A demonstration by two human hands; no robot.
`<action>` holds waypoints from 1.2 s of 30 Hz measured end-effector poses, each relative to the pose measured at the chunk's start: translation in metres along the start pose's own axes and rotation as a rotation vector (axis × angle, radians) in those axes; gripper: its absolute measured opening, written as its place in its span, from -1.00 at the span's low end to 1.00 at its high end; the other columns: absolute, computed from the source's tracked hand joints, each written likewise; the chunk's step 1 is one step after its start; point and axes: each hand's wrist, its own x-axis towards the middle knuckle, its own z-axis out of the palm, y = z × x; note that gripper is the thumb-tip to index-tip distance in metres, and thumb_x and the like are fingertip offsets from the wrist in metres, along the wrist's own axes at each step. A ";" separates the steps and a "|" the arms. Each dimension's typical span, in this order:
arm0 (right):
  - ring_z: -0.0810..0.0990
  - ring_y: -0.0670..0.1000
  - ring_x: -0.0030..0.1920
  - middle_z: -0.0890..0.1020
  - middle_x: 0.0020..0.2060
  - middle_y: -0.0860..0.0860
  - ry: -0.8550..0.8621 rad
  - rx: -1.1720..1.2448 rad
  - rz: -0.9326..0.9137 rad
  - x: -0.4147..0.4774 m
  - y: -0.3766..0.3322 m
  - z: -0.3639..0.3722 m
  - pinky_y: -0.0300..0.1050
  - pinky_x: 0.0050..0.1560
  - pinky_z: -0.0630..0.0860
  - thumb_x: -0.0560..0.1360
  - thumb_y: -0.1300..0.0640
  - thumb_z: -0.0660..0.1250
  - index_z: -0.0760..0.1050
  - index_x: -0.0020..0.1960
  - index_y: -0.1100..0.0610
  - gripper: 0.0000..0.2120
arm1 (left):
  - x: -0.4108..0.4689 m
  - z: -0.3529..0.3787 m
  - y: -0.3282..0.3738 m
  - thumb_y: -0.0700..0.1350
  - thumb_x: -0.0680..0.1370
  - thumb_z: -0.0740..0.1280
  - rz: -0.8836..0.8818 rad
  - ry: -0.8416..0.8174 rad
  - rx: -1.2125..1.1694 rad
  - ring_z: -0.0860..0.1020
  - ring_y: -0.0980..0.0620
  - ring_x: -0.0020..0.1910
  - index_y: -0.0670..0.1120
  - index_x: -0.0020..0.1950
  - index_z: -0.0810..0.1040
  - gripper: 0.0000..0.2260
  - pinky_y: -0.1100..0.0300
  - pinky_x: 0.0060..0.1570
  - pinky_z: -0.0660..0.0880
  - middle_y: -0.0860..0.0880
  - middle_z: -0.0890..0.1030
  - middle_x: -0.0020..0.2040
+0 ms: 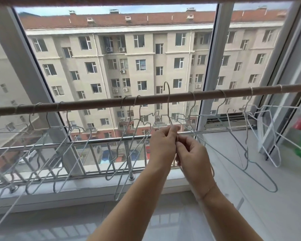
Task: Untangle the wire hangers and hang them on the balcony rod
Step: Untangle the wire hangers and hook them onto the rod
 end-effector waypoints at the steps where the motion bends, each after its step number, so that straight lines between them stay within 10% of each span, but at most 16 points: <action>1: 0.47 -0.20 -0.52 0.56 -0.55 -0.20 0.003 0.008 0.014 0.003 0.002 0.002 -0.39 -0.46 0.37 0.52 0.28 0.23 0.57 -0.12 0.07 -0.81 | 0.003 -0.002 -0.002 -0.13 0.58 0.24 -0.012 0.002 0.011 0.47 -0.03 -0.41 -0.34 -0.07 0.56 -0.73 0.20 -0.51 0.40 -0.20 0.51 -0.32; 9: 0.58 -0.18 -0.27 0.62 -0.25 -0.07 0.008 -0.080 0.059 -0.005 0.019 0.006 -0.36 -0.23 0.45 0.49 0.25 0.28 0.51 -0.08 0.04 -0.88 | -0.005 -0.023 -0.023 -0.09 0.56 0.27 0.026 0.055 0.205 0.47 0.07 -0.38 -0.04 -0.35 0.55 -0.72 0.12 -0.25 0.44 0.09 0.51 -0.47; 15: 0.48 -0.10 0.06 0.48 0.01 -0.09 0.172 -0.314 -0.287 -0.041 0.004 0.005 -0.31 0.10 0.40 0.46 0.20 0.26 0.41 0.12 0.02 -0.75 | -0.044 -0.055 -0.003 -0.10 0.56 0.29 0.430 0.279 0.330 0.56 0.16 -0.28 -0.01 0.08 0.62 -0.84 0.33 -0.22 0.50 0.06 0.64 -0.24; 21: 0.49 -0.17 0.09 0.47 0.08 -0.18 -0.163 -0.241 -0.217 -0.065 0.011 0.045 -0.42 0.09 0.39 0.40 -0.02 0.25 0.37 0.18 -0.03 -0.64 | -0.033 -0.092 0.001 -0.10 0.56 0.28 0.457 0.478 0.381 0.58 0.05 0.07 -0.04 0.16 0.59 -0.80 0.01 0.14 0.53 0.03 0.60 0.05; 28: 0.45 -0.13 -0.20 0.48 -0.21 -0.12 -0.208 -0.351 0.007 -0.050 0.036 0.071 -0.29 -0.15 0.41 0.41 0.01 0.35 0.34 0.17 -0.04 -0.62 | -0.032 -0.096 -0.005 -0.15 0.55 0.29 0.321 0.322 0.421 0.58 0.19 -0.01 -0.04 0.15 0.58 -0.80 0.34 0.04 0.51 0.04 0.63 0.01; 36: 0.46 -0.13 -0.44 0.56 -0.44 -0.04 -0.125 -0.247 0.008 -0.042 0.036 0.079 -0.22 -0.40 0.35 0.52 0.12 0.24 0.49 -0.07 0.01 -0.94 | -0.012 -0.085 -0.016 -0.13 0.53 0.32 0.061 0.181 0.312 0.62 -0.02 0.00 -0.10 0.23 0.54 -0.73 0.03 0.08 0.58 -0.01 0.64 -0.01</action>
